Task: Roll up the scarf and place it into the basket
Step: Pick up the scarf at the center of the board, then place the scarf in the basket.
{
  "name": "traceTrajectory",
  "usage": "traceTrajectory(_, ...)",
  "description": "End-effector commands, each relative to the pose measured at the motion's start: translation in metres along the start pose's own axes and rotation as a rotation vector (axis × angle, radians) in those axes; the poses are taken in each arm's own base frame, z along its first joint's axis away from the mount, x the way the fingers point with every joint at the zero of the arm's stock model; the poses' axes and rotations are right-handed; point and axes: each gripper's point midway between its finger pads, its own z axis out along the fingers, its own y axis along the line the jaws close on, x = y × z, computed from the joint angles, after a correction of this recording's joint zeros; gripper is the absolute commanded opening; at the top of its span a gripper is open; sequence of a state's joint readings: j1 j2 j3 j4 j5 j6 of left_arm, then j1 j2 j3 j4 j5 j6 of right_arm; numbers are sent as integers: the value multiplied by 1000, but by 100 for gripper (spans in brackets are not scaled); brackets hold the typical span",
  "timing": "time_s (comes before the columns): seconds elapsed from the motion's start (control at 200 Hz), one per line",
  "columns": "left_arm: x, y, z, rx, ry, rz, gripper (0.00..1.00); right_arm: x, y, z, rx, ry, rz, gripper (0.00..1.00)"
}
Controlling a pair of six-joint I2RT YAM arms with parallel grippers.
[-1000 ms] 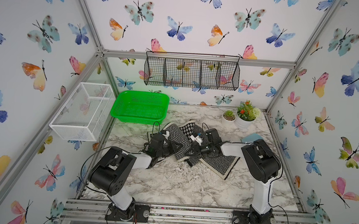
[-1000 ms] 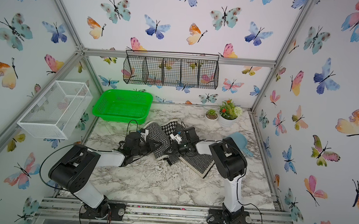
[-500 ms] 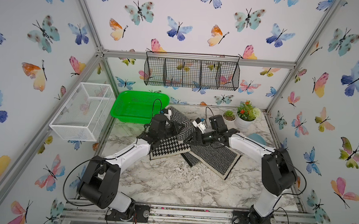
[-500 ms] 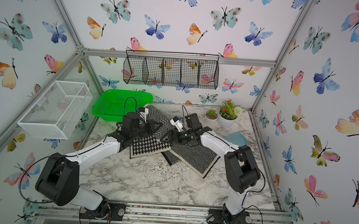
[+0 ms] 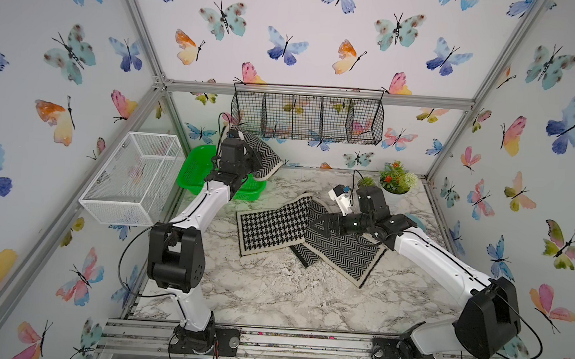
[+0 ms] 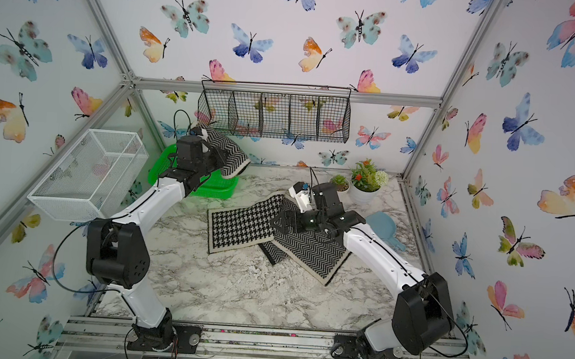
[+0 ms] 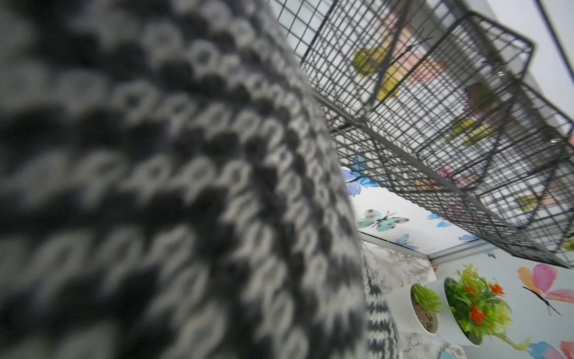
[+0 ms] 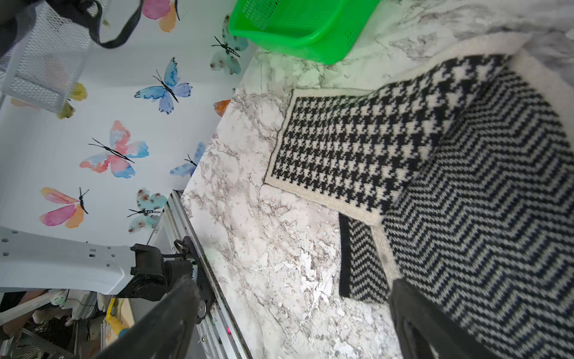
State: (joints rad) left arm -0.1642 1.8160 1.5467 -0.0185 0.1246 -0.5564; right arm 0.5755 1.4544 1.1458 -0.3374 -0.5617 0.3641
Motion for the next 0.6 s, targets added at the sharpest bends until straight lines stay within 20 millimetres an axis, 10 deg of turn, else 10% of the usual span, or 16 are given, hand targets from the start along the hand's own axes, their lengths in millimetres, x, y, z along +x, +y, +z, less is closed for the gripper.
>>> traceTrajectory(0.0, -9, 25, 20, -59, -24, 12, 0, 6, -4, -7, 32, 0, -12, 98)
traceTrajectory(0.591, -42, 142, 77, -194, -73, -53, 0, 18, -21, 17, 41, 70, 26, 98)
